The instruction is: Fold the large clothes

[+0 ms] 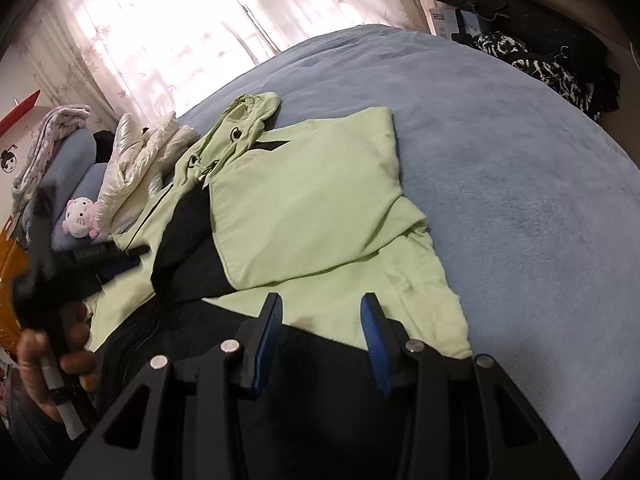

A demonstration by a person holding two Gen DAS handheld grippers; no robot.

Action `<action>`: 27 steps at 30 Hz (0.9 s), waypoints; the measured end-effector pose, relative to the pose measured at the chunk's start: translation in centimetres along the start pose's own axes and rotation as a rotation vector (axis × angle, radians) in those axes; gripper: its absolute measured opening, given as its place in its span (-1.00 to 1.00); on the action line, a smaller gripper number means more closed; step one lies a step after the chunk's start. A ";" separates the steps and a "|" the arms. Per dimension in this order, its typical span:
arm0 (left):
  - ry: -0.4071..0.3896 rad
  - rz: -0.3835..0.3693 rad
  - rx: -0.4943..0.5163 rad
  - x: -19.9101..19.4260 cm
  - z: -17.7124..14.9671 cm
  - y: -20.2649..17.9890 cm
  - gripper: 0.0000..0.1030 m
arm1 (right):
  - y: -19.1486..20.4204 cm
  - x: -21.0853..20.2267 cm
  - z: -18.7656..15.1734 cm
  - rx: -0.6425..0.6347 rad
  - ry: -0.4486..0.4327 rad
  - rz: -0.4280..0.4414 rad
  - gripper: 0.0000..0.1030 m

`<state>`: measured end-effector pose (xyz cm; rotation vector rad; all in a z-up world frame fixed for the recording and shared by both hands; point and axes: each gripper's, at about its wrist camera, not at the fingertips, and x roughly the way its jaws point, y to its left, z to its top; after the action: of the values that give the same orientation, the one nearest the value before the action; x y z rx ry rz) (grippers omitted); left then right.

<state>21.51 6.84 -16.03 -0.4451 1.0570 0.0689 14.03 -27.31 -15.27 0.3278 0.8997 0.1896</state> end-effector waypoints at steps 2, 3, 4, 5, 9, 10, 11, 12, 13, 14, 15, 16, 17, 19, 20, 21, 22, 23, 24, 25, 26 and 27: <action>-0.005 0.031 -0.015 -0.2 0.1 1.5 -0.47 | 0.2 -0.1 0.1 -0.008 0.002 0.004 -0.21; -0.016 0.039 -0.007 -0.5 0.3 1.7 -0.47 | 0.3 -0.2 0.1 -0.012 0.003 0.005 -0.21; -0.024 0.042 0.003 -0.8 0.3 1.6 -0.44 | 0.5 -0.2 0.1 -0.015 0.005 0.005 -0.21; -0.040 0.045 0.031 -1.4 0.7 1.1 -0.35 | 0.6 -0.2 0.1 -0.018 0.007 0.008 -0.21; -0.098 0.079 0.145 -2.7 1.3 -2.6 0.06 | 1.4 -0.1 0.2 -0.026 0.010 0.014 -0.21; -0.108 0.088 0.199 -2.7 1.5 -4.2 0.13 | 1.5 -0.1 0.3 -0.029 0.011 0.016 -0.21; -0.106 0.091 0.245 -2.4 1.5 -5.6 0.23 | 1.8 0.0 0.3 -0.033 0.011 0.017 -0.21; -0.099 0.096 0.280 -2.2 1.6 -6.5 0.27 | 2.0 0.1 0.4 -0.036 0.012 0.017 -0.21; -0.086 0.110 0.330 -1.5 1.5 -8.1 0.29 | 2.1 0.1 0.4 -0.039 0.014 0.017 -0.21; -0.070 0.125 0.368 -0.8 1.4 -9.4 0.29 | 2.3 0.2 0.5 -0.043 0.017 0.017 -0.21; -0.058 0.137 0.389 -0.4 1.2 -10.2 0.29 | 2.4 0.3 0.6 -0.045 0.019 0.016 -0.21; -0.038 0.153 0.418 0.5 1.1 -11.4 0.29 | 2.5 0.4 0.6 -0.046 0.020 0.015 -0.21; -0.017 0.165 0.433 1.4 1.0 -12.1 0.30 | 2.5 0.4 0.6 -0.046 0.021 0.014 -0.21; 0.030 0.225 0.450 3.9 1.0 -13.3 0.30 | 2.4 0.3 0.6 -0.043 0.021 0.010 -0.21; 0.044 0.255 0.455 4.8 0.9 -13.6 0.30 | 2.3 0.3 0.5 -0.039 0.021 0.008 -0.21; 0.061 0.284 0.461 5.7 0.8 -13.8 0.30 | 2.3 0.2 0.5 -0.036 0.022 0.008 -0.21; 0.073 0.309 0.471 6.7 0.8 -14.0 0.30 | 2.2 0.2 0.5 -0.033 0.023 0.006 -0.21; 0.073 0.329 0.486 7.6 0.7 -14.4 0.43 | 2.2 0.2 0.5 -0.032 0.026 0.004 -0.21; 0.065 0.349 0.503 8.1 0.5 -14.6 0.49 | 2.2 0.3 0.4 -0.033 0.029 -0.001 -0.21; 0.047 0.389 0.537 8.6 0.5 -15.0 0.62 | 2.2 0.4 0.4 -0.038 0.034 -0.011 -0.21; 0.036 0.397 0.553 8.6 0.5 -15.2 0.65 | 2.4 0.5 0.4 -0.042 0.037 -0.017 -0.21; 0.035 0.390 0.566 8.6 0.7 -15.3 0.65 | 2.5 0.5 0.4 -0.048 0.039 -0.024 -0.21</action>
<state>30.42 -8.17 -18.15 0.2753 1.1319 0.1037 14.63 -24.90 -14.52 0.2696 0.9353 0.1959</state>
